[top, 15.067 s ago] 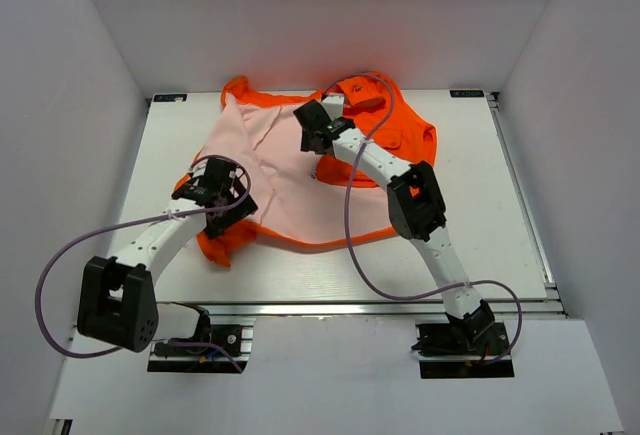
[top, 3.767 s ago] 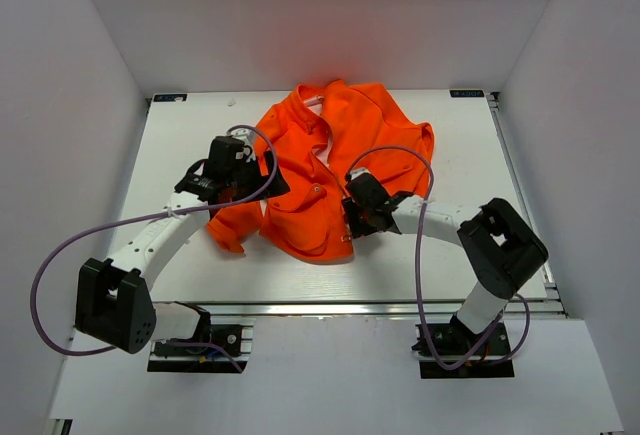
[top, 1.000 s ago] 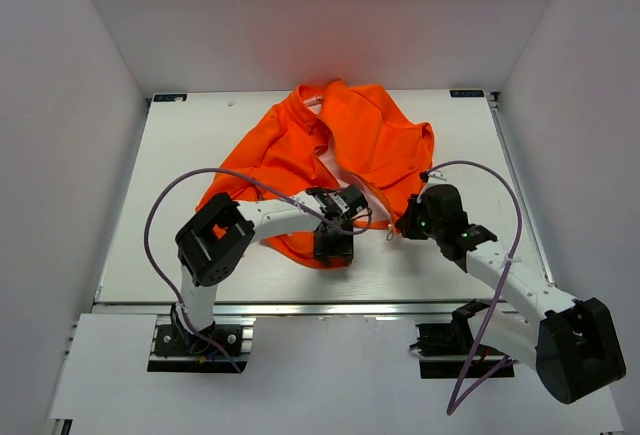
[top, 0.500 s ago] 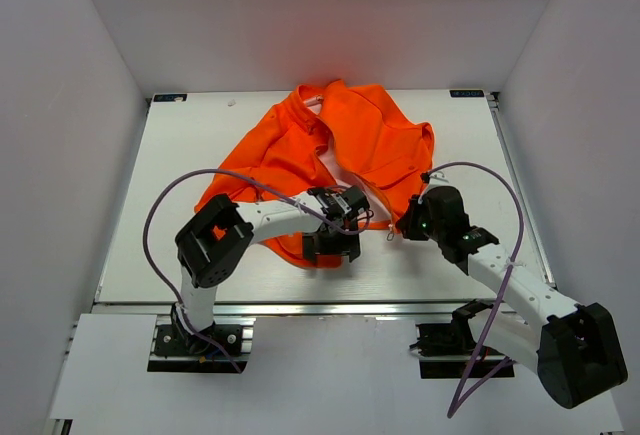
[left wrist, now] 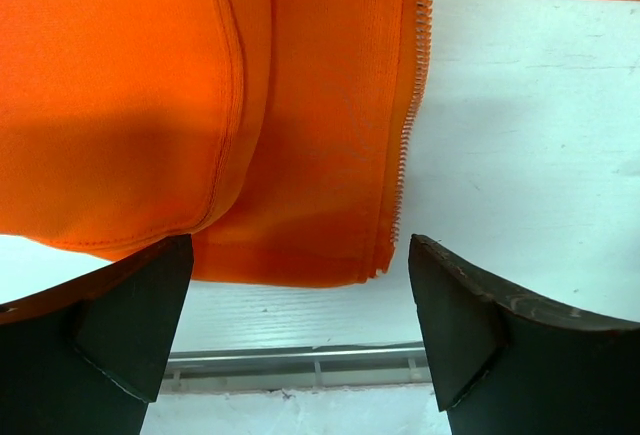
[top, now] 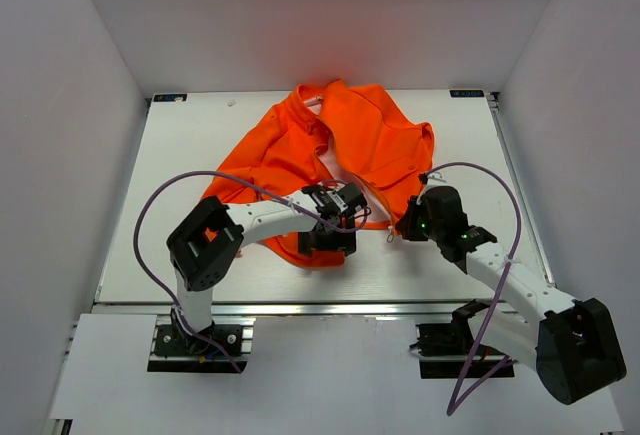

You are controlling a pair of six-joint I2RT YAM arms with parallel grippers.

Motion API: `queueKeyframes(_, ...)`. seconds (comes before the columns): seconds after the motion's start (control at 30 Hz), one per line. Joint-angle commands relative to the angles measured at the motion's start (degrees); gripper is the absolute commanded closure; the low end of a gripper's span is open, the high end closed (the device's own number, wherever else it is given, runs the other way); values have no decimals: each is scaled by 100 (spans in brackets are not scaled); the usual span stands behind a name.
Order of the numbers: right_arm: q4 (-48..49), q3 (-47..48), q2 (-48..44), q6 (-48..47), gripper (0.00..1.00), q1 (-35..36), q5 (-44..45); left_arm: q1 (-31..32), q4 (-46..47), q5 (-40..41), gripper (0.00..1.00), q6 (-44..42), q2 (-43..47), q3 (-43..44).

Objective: Zip up the jacket

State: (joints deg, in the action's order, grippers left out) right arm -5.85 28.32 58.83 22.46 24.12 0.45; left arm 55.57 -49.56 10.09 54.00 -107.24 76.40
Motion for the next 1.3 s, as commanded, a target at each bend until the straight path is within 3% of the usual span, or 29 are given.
queueKeyframes(0.0,75,34,41,-75,100,-21,-1,-29,69,55,2,-126,-60,-20)
queueKeyframes(0.1,58,42,50,-92,100,-21,-1,-29,122,29,5,-144,-165,-81)
queueKeyframes(0.23,57,25,76,-92,100,-21,-1,-20,26,90,19,-91,-349,-108)
queueKeyframes(0.53,5,34,59,-93,100,-21,105,-20,333,81,27,-153,-543,-205)
queueKeyframes(0.77,5,34,76,-92,100,-13,105,-20,333,-94,54,-310,-640,-169)
queueKeyframes(0.8,5,34,76,-101,100,-21,96,-20,333,-129,66,-337,-588,-187)
queueKeyframes(0.9,13,42,94,-119,100,-21,61,-20,421,-209,78,-469,-456,-248)
queueKeyframes(1.0,31,42,94,-154,100,-21,-1,-20,631,-375,100,-688,-280,-310)
queueKeyframes(1.27,356,-54,-187,-461,100,-21,-1037,-20,1001,-552,100,-1286,729,-328)
